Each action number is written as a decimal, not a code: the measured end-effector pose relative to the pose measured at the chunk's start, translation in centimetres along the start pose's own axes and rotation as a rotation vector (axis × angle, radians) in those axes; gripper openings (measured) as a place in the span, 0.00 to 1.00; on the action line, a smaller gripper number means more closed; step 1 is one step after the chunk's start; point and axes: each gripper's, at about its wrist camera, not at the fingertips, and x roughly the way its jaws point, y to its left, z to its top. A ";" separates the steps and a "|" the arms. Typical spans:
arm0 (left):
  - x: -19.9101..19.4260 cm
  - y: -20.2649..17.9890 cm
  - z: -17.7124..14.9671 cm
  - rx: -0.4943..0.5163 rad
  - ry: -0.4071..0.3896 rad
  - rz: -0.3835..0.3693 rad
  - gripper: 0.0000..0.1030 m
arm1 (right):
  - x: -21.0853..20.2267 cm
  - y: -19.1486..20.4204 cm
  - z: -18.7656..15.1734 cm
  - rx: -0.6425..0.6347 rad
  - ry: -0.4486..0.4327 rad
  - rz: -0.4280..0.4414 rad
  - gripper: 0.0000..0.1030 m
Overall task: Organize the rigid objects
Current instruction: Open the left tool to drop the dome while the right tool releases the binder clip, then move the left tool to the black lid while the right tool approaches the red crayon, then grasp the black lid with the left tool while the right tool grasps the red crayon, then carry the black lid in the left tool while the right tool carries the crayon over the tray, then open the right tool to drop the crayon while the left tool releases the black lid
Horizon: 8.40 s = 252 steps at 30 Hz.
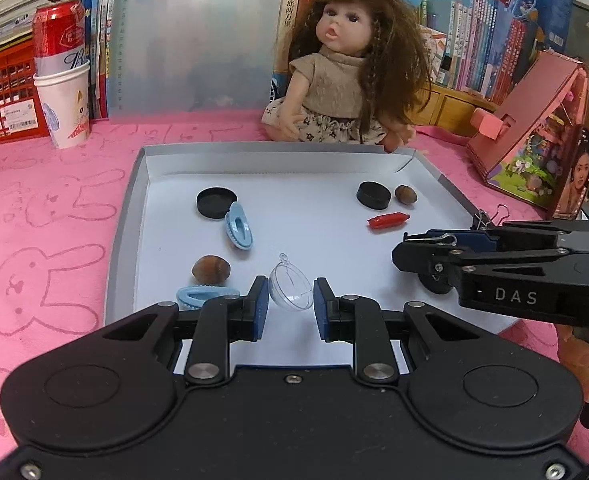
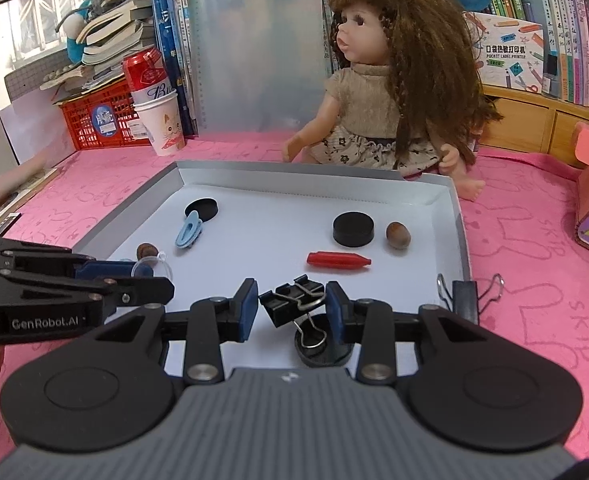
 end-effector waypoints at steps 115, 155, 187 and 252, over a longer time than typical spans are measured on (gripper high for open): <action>-12.5 -4.7 -13.0 0.176 -0.009 -0.053 0.29 | -11.9 4.2 -10.6 0.026 -0.049 -0.051 0.41; -12.4 -1.1 -11.4 0.018 -0.101 0.083 0.29 | -9.3 13.4 -12.8 0.109 -0.210 -0.374 0.48; -7.0 -1.2 -1.0 -0.051 -0.180 0.051 0.29 | -8.2 4.4 -3.7 0.146 -0.220 -0.325 0.48; 2.5 -0.6 2.8 -0.005 -0.043 0.107 0.46 | 1.0 -0.1 2.3 0.161 0.007 -0.167 0.66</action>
